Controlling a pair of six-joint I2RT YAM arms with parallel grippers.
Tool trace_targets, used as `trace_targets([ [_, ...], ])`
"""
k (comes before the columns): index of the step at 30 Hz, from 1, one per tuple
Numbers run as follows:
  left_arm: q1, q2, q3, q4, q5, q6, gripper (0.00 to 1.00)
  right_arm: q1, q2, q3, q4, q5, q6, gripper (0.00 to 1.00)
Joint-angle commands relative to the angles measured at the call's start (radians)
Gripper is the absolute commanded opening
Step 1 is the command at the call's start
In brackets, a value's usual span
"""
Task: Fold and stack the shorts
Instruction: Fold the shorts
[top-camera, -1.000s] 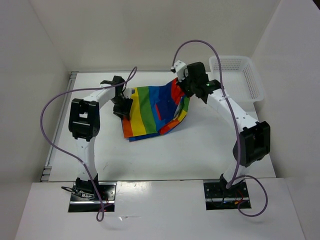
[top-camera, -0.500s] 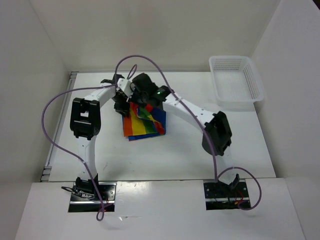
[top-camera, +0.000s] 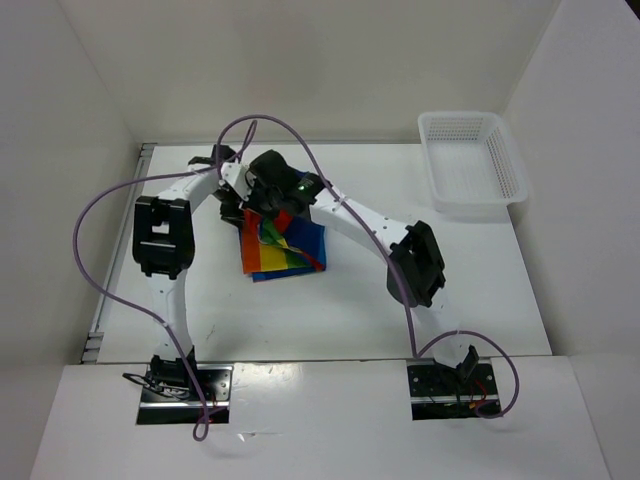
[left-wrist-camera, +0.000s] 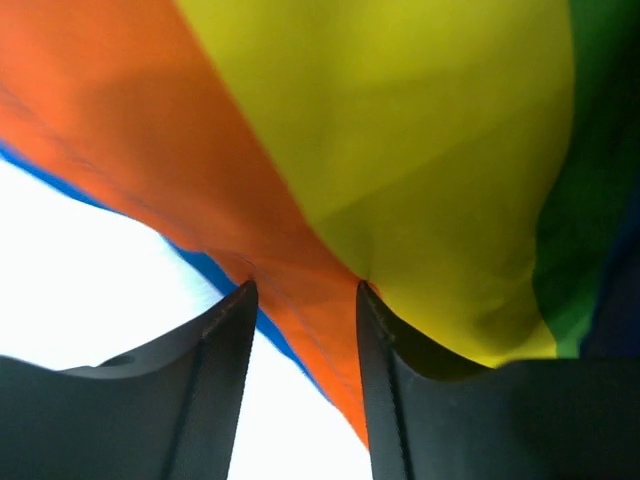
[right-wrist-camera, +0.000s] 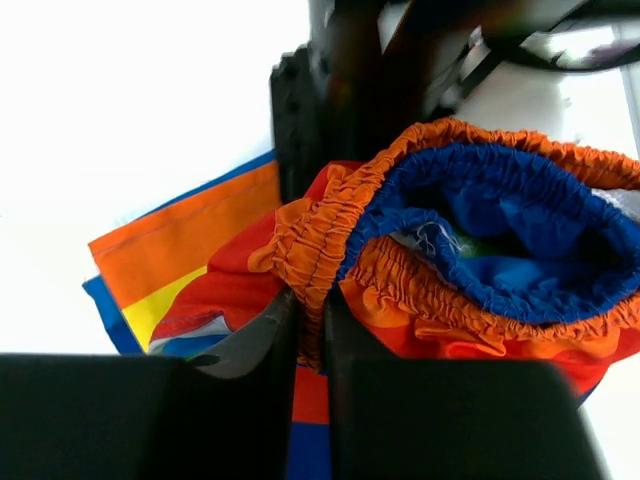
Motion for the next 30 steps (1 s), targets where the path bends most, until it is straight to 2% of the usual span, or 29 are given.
trace_targets([
  [1,0.032,-0.086,0.021,0.013,-0.008,0.006,0.52,0.029,0.030,0.045,-0.006,-0.042,0.018,0.17],
  [3,0.067,-0.097,0.030,0.004,-0.029,0.006,0.56,0.029,0.030,0.045,-0.006,-0.042,0.029,0.24],
  [4,0.079,-0.097,0.030,0.004,-0.040,0.006,0.56,0.038,0.040,0.045,-0.006,-0.054,0.029,0.34],
  [7,0.131,-0.097,0.053,0.004,-0.051,0.006,0.58,0.048,0.051,0.086,-0.015,-0.120,0.052,0.52],
  [11,0.179,-0.097,0.085,0.004,-0.060,0.006,0.59,0.048,0.062,0.187,-0.065,-0.279,0.087,0.60],
  [13,0.188,-0.109,0.114,0.004,-0.060,0.006,0.59,0.048,0.062,0.232,-0.076,-0.353,0.116,0.60],
  [17,0.188,-0.154,0.139,-0.005,-0.030,0.006,0.61,0.048,0.002,0.205,-0.076,-0.326,0.138,0.60],
  [23,0.147,-0.209,0.116,-0.005,0.029,0.006,0.63,0.019,-0.186,-0.091,-0.020,-0.079,0.066,0.59],
  [26,0.119,-0.220,0.081,-0.016,0.078,0.006,0.63,-0.006,-0.278,-0.325,0.011,-0.007,0.026,0.57],
  [30,0.072,-0.195,0.039,0.005,0.037,0.006,0.64,-0.017,-0.364,-0.519,0.043,0.029,0.003,0.57],
])
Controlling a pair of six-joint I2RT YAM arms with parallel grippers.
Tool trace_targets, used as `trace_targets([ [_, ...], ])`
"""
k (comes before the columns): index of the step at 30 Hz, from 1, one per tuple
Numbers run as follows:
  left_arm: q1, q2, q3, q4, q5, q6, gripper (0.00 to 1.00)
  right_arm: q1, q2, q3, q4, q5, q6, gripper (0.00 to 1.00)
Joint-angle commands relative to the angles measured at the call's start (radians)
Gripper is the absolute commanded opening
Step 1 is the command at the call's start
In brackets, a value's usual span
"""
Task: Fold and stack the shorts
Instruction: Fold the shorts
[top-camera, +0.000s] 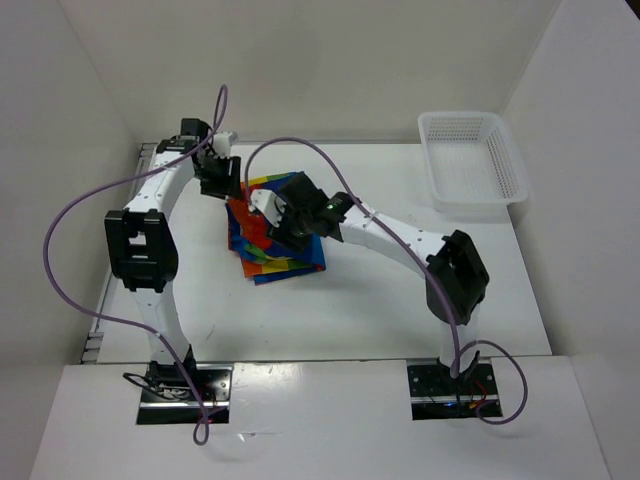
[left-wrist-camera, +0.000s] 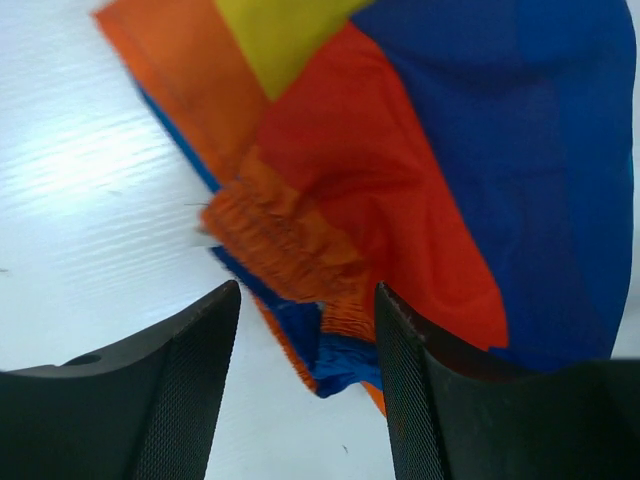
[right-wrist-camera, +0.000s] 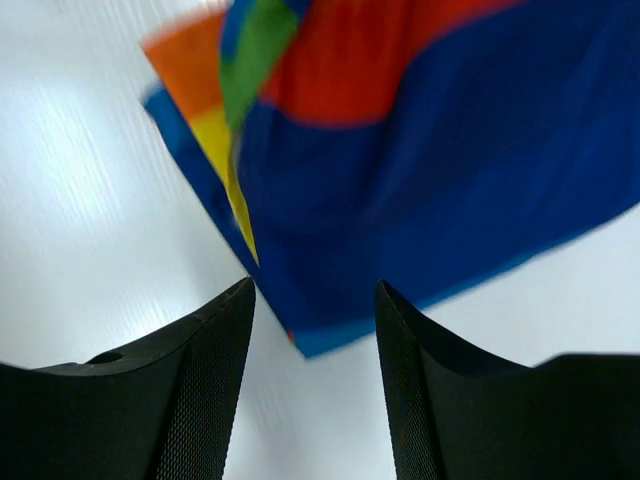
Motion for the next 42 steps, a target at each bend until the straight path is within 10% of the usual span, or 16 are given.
trace_targets([
  [1,-0.026,0.015,-0.032,0.007,0.000,0.004,0.64,-0.024,-0.091,-0.127,0.061,0.076,-0.050,0.57],
  [8,-0.098,0.112,-0.010,0.063,-0.151,0.004,0.56,-0.045,-0.074,-0.306,0.195,0.087,-0.026,0.48],
  [20,-0.089,0.173,0.025,0.090,-0.325,0.004,0.44,-0.080,0.081,-0.299,0.235,0.006,-0.015,0.02],
  [30,-0.069,0.040,0.036,0.063,-0.166,0.004,0.60,-0.080,0.061,-0.259,0.196,-0.013,-0.015,0.03],
  [42,-0.078,-0.115,-0.251,0.021,-0.086,0.004,0.67,-0.250,0.111,0.136,0.164,-0.205,0.255,0.49],
])
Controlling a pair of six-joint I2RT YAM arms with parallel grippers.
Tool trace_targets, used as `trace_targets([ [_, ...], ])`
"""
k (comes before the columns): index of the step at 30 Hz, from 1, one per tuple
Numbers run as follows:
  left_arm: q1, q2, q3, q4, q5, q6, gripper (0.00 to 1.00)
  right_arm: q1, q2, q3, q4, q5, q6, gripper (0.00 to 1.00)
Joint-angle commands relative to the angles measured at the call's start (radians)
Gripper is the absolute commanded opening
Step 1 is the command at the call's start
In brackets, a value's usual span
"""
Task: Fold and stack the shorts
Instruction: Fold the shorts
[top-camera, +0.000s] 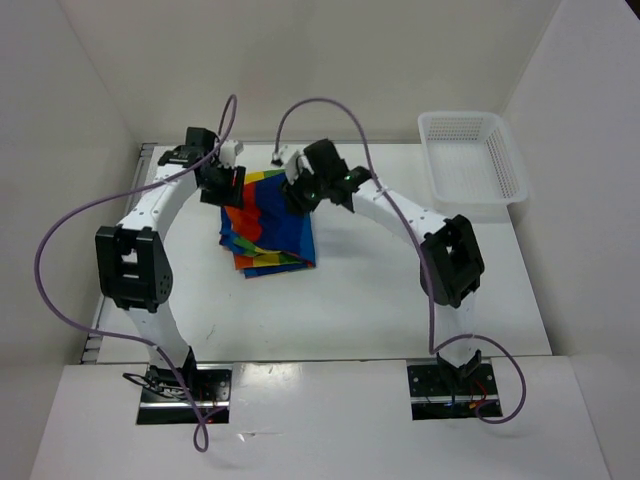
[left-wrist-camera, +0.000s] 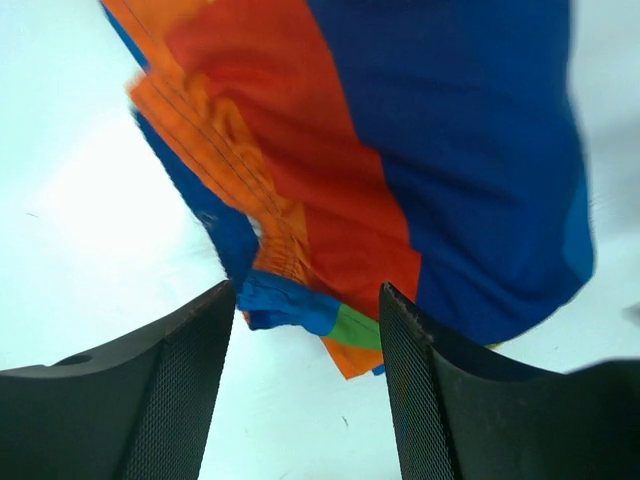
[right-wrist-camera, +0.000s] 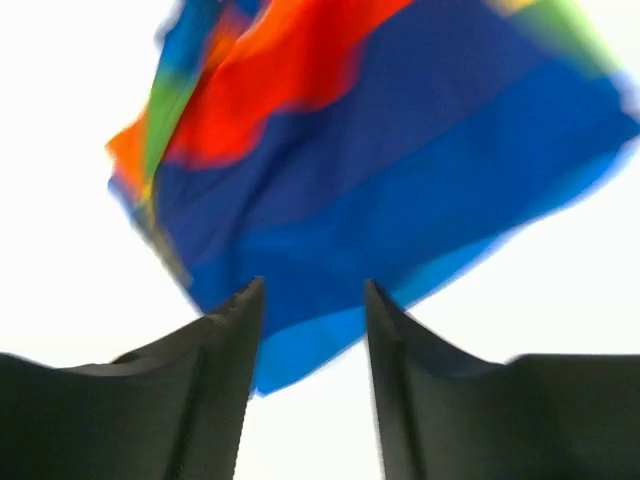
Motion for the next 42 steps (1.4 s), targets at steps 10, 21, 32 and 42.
trace_targets([
  [10,-0.004,0.170,-0.093,-0.013,-0.045,0.004,0.66,-0.192,0.446,0.550,0.131,-0.016,0.337,0.64],
  [21,-0.004,0.170,-0.177,-0.063,-0.054,0.004,0.48,-0.202,0.656,0.739,0.141,0.087,0.600,0.69],
  [32,-0.004,0.189,-0.165,-0.083,-0.024,0.004,0.05,-0.202,0.666,0.669,0.132,0.136,0.670,0.06],
  [42,0.005,0.041,-0.225,-0.102,-0.097,0.004,0.13,-0.202,0.624,0.693,0.123,0.262,0.670,0.00],
])
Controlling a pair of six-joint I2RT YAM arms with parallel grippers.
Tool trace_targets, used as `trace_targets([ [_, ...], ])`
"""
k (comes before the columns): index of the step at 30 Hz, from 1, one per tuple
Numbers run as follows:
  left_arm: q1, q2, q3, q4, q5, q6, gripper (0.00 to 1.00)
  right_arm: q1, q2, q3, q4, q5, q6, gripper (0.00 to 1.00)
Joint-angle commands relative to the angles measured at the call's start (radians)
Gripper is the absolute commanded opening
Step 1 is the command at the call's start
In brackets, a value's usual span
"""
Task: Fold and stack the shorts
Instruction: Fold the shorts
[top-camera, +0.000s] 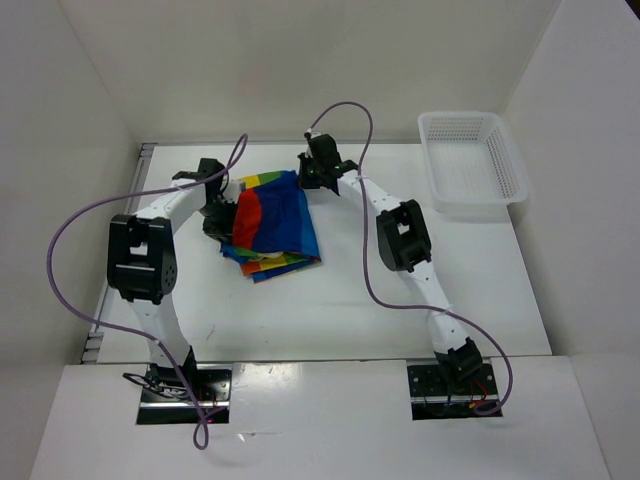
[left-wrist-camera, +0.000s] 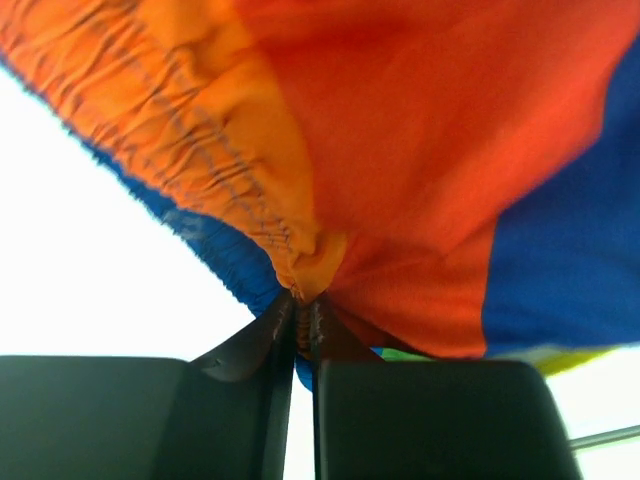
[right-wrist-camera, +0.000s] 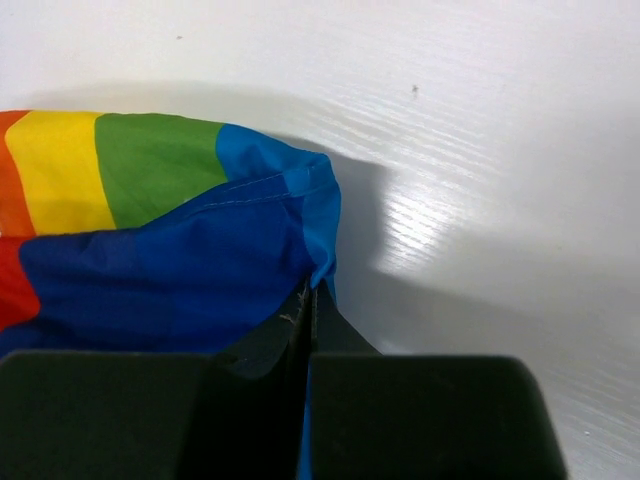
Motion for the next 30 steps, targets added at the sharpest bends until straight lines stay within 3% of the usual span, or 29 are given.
trace_targets([
  [1,0.005,-0.112,-0.050,-0.058,-0.030,0.004,0.16,-0.001,-0.048,0.028,0.021,0.147,-0.005,0.00],
  [4,-0.004,-0.123,-0.085,-0.058,-0.030,0.004,0.24,-0.001,-0.066,0.028,0.021,0.144,-0.018,0.00],
  [7,-0.004,-0.123,-0.085,-0.049,-0.001,0.004,0.36,-0.001,-0.101,0.004,0.021,0.083,-0.066,0.31],
  [9,-0.004,-0.123,-0.076,-0.049,-0.001,0.004,0.42,-0.001,-0.136,-0.031,0.021,0.021,-0.103,0.58],
  [12,-0.004,-0.136,-0.047,-0.049,-0.001,0.004,0.51,-0.001,-0.257,-0.123,0.012,-0.032,-0.167,0.68],
  [17,0.017,-0.179,0.040,-0.037,0.002,0.004,0.62,-0.021,-0.556,-0.494,-0.008,-0.213,-0.258,0.72],
  [22,0.030,-0.106,0.148,0.075,0.021,0.004,0.68,-0.021,-0.669,-0.844,0.006,-0.282,-0.258,0.72],
  [26,0.048,0.079,0.287,0.106,-0.004,0.004,0.68,-0.021,-0.640,-0.936,0.043,-0.293,-0.249,0.72],
  [30,0.059,0.169,0.358,0.124,-0.036,0.004,0.68,-0.012,-0.583,-0.927,0.063,-0.327,-0.240,0.72],
])
